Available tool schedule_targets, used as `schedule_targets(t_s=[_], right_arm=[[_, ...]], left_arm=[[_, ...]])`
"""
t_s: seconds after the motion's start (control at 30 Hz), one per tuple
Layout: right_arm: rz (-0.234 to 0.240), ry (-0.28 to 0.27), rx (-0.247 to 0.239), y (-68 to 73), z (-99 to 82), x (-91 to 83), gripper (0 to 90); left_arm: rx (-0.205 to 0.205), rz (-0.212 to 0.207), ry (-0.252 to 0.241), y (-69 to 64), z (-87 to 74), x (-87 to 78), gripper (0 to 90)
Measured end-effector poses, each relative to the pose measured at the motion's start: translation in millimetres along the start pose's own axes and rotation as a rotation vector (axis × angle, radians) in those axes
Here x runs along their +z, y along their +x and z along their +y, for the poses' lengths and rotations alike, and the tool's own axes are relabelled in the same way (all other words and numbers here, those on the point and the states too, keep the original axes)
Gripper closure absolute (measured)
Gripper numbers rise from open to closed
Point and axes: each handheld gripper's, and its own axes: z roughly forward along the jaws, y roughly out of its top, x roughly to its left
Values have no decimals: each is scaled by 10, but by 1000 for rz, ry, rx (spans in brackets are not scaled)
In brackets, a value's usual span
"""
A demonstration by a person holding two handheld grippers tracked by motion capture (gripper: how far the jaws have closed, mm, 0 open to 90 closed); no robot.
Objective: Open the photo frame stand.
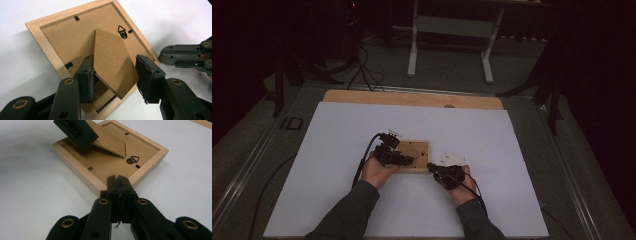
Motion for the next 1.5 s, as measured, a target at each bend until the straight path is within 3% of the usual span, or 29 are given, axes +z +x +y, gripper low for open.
schedule_targets(t_s=[0.33,0.67,1.17,1.5], right_arm=[[4,6,-2,-16,8,-1,856],[-12,-4,14,-54,36,-35,760],[-25,-88,85,-318,248,-319,712],[-35,-92,99,-399,392,-270,652]], left_arm=[[53,50,-33,-78,-10,-11,531],[114,88,-65,-162,-29,-44,531],[212,154,-111,-302,-106,-90,531],[239,179,-157,-347,-199,-97,531]])
